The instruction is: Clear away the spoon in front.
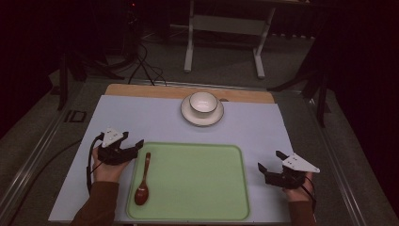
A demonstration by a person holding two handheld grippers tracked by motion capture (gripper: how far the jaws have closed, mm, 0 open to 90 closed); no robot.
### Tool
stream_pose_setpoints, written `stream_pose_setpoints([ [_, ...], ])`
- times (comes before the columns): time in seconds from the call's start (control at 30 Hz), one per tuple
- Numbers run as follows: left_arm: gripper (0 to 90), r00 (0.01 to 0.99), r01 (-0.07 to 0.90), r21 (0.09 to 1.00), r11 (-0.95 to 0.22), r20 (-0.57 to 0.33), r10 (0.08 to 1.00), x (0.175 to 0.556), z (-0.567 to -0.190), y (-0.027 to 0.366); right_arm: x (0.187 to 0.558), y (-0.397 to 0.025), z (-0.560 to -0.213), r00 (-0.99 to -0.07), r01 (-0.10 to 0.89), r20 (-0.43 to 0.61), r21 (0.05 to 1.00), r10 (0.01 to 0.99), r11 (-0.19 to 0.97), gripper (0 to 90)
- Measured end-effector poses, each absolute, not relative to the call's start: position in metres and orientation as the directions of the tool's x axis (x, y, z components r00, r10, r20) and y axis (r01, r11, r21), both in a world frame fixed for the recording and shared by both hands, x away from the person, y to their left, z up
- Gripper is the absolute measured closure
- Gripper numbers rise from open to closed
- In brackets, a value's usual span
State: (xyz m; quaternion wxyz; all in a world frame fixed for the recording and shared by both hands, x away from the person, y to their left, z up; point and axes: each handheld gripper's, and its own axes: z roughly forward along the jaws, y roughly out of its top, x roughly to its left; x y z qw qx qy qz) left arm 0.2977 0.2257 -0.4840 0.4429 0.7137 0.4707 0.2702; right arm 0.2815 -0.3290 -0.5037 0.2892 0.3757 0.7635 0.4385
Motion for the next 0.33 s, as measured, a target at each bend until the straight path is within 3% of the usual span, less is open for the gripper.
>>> stream_pose_setpoints([
  [0.33,31.6,0.361,0.395,0.909,-0.135,-0.018,0.932,0.281,-0.479,0.246,0.281,-0.332,-0.502,-0.544,0.317,-0.101,0.894,0.833,0.316,13.5],
])
